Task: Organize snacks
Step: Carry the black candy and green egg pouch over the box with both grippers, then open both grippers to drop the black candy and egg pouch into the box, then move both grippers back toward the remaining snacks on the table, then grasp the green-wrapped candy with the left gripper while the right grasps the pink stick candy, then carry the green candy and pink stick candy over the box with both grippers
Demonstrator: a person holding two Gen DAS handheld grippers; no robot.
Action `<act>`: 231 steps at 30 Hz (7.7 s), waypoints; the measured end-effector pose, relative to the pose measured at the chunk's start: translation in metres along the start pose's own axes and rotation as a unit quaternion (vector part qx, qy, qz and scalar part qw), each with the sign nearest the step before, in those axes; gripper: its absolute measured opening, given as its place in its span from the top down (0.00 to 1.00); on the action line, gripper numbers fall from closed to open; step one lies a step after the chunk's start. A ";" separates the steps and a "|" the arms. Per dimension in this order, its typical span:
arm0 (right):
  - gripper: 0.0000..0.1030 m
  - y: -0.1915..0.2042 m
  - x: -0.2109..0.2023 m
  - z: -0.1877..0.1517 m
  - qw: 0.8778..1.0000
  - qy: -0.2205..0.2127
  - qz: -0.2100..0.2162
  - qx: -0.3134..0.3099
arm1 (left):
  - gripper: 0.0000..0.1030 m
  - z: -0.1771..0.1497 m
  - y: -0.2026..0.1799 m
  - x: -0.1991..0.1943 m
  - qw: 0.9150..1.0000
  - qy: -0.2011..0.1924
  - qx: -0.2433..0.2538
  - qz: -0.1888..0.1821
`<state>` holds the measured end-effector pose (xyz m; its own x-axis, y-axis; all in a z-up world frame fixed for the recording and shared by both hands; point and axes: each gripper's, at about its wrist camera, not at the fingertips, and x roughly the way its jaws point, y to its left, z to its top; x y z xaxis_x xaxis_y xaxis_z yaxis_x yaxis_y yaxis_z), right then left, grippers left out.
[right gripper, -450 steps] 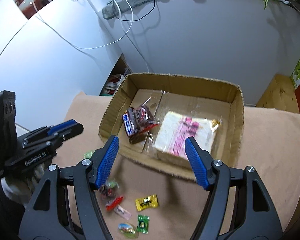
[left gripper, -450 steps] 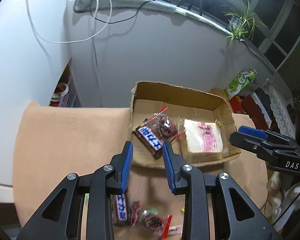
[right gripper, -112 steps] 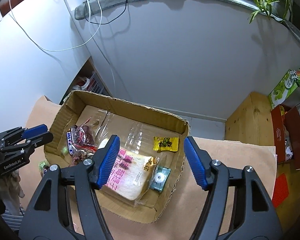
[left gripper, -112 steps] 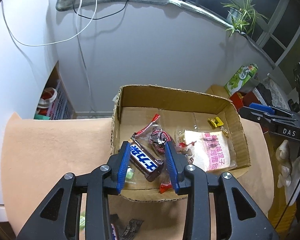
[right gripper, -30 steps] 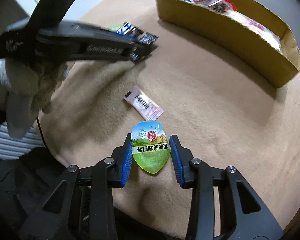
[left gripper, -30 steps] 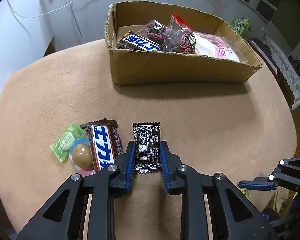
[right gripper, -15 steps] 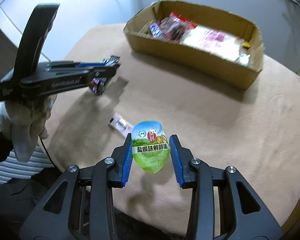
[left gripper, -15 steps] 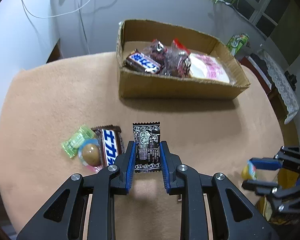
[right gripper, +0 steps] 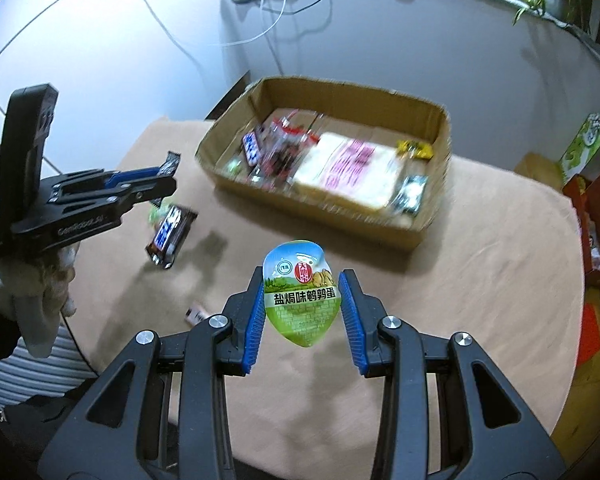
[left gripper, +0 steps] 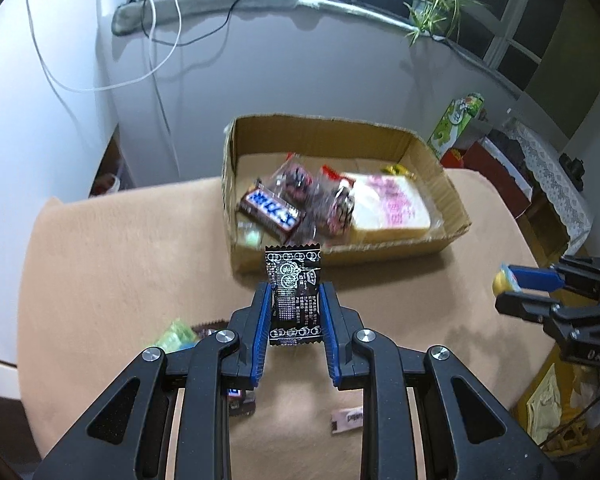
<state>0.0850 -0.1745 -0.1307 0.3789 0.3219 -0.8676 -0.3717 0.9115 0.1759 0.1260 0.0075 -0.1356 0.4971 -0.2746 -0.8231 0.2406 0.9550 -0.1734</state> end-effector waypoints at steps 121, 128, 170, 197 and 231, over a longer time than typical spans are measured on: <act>0.12 0.019 0.029 -0.019 0.998 0.029 -0.006 -0.055 | 0.55 -0.066 0.086 -0.037 0.986 0.006 -0.157 0.056; 0.12 0.045 0.046 -0.036 0.995 0.055 0.022 -0.077 | 0.55 -0.073 0.066 -0.028 0.992 0.010 -0.120 0.038; 0.46 0.112 0.111 -0.048 0.979 0.120 0.036 -0.161 | 0.66 -0.054 0.091 0.066 0.979 0.092 0.181 0.001; 0.68 0.107 0.120 -0.058 0.966 0.150 0.073 -0.195 | 0.81 -0.051 0.106 0.067 0.994 0.066 0.083 -0.017; 0.80 0.052 0.051 -0.003 0.996 0.030 0.049 -0.062 | 0.81 -0.058 0.091 -0.006 0.998 0.010 -0.063 0.017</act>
<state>0.0820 -0.1111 -0.1671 0.2854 0.3880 -0.8764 -0.5081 0.8365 0.2049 0.0964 0.1027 -0.1778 0.4859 -0.2408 -0.8402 0.1168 0.9706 -0.2106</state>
